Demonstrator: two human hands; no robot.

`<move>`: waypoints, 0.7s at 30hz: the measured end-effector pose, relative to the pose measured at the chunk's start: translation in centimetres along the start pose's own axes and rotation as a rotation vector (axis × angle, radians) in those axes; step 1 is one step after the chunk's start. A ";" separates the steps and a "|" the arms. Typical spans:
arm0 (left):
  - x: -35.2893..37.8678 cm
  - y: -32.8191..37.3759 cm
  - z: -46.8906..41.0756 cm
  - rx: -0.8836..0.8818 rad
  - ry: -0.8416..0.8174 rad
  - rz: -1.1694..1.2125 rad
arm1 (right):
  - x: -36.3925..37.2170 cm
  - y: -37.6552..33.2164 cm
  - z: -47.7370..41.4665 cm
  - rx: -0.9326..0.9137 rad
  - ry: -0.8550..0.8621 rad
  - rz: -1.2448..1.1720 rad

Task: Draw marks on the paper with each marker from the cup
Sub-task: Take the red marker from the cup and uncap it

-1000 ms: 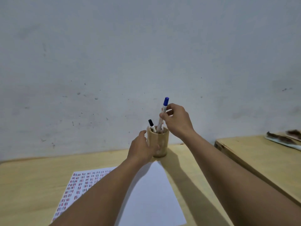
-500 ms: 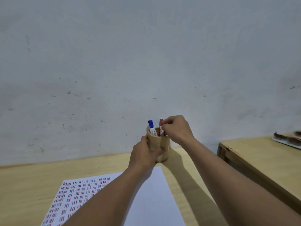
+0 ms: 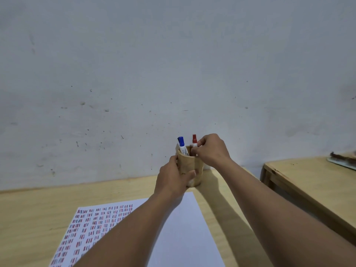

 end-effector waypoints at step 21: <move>-8.0 7.2 7.5 0.065 0.147 0.034 | -5.4 -9.0 9.2 -0.266 -0.002 -0.221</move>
Point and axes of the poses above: each hand's wrist, its own z-axis away from the middle knuckle, its own x-axis out of the palm, y = z × x, the point moved 10 cm from there along -z, towards the middle knuckle, and after that the axes turned 6 degrees about -y, right-handed, at the moved point
